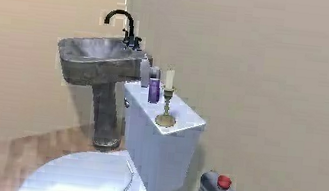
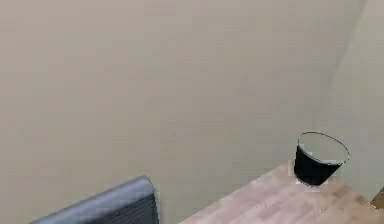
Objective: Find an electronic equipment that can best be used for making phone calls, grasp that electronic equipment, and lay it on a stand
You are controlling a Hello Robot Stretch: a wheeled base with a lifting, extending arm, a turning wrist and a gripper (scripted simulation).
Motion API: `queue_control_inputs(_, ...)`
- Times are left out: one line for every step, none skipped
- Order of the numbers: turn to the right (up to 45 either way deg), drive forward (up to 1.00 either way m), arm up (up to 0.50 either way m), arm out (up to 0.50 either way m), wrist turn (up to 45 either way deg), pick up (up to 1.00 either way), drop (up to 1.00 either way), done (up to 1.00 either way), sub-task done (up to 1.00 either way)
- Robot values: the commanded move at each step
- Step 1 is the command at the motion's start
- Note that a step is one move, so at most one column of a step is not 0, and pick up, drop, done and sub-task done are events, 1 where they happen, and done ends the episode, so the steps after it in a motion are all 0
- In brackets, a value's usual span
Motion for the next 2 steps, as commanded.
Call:
queue_control_inputs(-45.0, 0.0, 0.0, 0.0, 0.0, 0.0, 0.0, 0.0, 0.0)
queue_control_inputs(-45.0, 0.0, 0.0, 0.0, 0.0, 0.0, 0.0, 0.0, 0.0)
